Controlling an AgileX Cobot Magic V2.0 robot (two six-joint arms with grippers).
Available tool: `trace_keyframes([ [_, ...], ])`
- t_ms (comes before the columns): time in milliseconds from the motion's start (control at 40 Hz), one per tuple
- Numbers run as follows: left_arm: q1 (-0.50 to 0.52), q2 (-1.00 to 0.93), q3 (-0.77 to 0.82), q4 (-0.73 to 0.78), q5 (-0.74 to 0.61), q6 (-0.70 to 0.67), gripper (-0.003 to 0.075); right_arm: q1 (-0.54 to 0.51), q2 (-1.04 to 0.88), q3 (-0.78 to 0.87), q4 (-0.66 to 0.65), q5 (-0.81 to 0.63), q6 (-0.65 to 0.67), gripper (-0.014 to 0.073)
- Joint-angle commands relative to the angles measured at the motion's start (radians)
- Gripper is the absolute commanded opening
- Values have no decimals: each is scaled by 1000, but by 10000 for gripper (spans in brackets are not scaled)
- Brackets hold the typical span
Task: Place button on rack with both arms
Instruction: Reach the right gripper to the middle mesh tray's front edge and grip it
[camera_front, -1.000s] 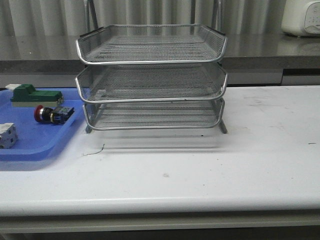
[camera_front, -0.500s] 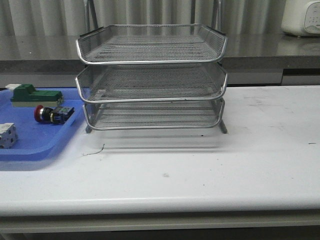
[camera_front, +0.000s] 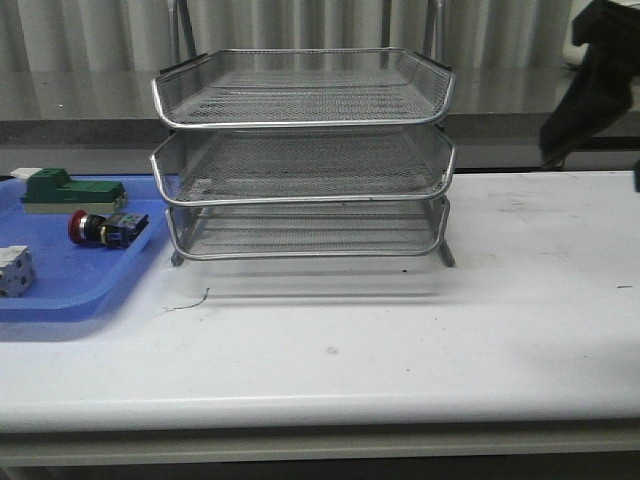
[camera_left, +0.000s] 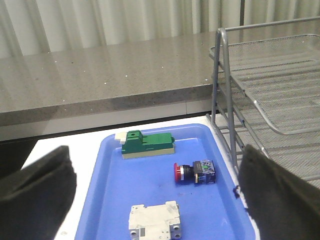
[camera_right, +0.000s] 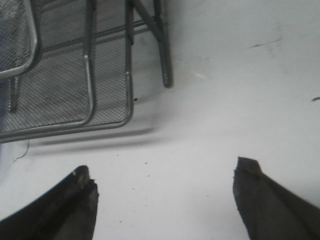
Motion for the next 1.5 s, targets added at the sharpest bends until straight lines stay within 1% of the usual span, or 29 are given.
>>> trace_keyframes([
  [0,2,9,-41,-10,-87,0,629,8,45,-64,224,4,-191,566],
  [150,2,9,-41,-10,-87,0,629,8,135,-95,607,105,-519,535],
  [225,2,9,-41,-10,-87,0,629,8,171,-98,757,122,-634,535],
  [275,2,9,-41,-10,-87,0,629,8,189,-99,828,125,-697,535],
  [375,2,9,-41,-10,-87,0,629,8,226,-110,912,141,-755,519],
  [550,2,9,-41,-10,-87,0,629,8,303,-170,930,183,-756,426],
  [725,2,9,-41,-10,-87,0,629,8,354,-207,937,176,-756,419],
  [800,2,9,-41,-10,-87,0,629,8,372,-223,946,174,-756,399],
  [975,2,9,-41,-10,-87,0,629,8,404,-244,951,185,-756,289],
  [1250,2,9,-41,-10,-87,0,629,8,405,-244,951,190,-756,60],
  [1325,2,9,-41,-10,-87,0,629,8,405,-244,951,197,-756,42],
  [1475,2,9,-41,-10,-87,0,629,8,405,-244,949,220,-756,43],
])
